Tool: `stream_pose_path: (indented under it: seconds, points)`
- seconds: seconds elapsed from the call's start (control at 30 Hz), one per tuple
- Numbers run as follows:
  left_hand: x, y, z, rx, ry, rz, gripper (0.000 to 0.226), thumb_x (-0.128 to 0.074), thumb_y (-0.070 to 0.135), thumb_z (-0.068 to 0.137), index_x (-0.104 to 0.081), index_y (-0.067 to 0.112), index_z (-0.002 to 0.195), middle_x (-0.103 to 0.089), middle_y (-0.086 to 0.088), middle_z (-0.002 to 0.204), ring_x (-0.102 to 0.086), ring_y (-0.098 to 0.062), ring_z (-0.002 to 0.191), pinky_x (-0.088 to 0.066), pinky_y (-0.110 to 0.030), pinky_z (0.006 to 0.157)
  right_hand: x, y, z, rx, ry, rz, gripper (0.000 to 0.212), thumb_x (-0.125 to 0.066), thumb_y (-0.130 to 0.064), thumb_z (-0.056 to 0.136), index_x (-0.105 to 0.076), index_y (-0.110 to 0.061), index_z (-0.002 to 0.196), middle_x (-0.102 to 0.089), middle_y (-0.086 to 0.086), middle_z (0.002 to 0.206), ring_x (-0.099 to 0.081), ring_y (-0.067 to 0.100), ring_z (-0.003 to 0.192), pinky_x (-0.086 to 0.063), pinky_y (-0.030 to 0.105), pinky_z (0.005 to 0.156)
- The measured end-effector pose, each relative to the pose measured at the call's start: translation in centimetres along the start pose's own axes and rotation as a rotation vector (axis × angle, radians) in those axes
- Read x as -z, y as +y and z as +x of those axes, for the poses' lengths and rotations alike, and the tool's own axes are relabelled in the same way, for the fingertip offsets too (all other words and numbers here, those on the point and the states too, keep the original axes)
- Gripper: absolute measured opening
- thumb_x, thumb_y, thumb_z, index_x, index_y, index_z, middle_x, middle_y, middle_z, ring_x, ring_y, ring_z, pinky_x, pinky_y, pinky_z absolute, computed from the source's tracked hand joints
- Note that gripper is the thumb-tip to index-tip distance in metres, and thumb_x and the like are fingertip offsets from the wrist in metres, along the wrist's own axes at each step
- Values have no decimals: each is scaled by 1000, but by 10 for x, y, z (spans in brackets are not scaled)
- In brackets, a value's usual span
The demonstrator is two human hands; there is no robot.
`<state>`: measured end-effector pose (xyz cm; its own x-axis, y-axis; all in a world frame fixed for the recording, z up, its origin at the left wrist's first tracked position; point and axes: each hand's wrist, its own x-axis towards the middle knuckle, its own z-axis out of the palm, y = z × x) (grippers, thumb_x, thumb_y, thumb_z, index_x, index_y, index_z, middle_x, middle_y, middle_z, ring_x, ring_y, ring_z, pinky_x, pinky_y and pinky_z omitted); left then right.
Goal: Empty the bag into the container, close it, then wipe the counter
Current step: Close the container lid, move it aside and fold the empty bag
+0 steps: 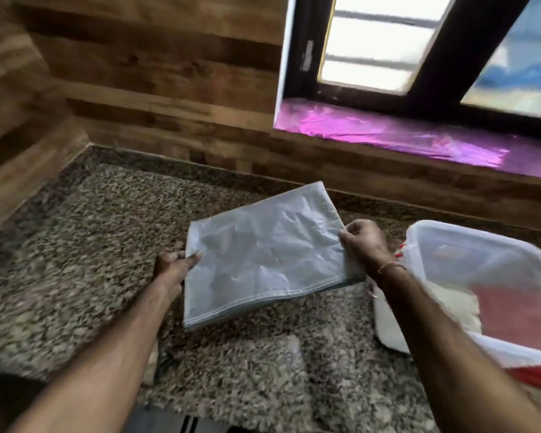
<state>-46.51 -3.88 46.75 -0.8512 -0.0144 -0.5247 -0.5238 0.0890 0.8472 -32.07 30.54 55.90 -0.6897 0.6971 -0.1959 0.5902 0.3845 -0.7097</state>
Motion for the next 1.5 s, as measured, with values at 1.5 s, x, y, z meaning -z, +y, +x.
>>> stream_pose_path:
  seconds: [1.5]
  points:
    - [-306,22,-252,-942,-57,424,48,-74,40,85,-55,19,124,-64,-3,118,-61,-25,108,-51,-43,91,194,99,-66,515,418,342,23,-73,-23,91,-67,-20,114,-71,-3,111,-68,7,96,-52,12,82]
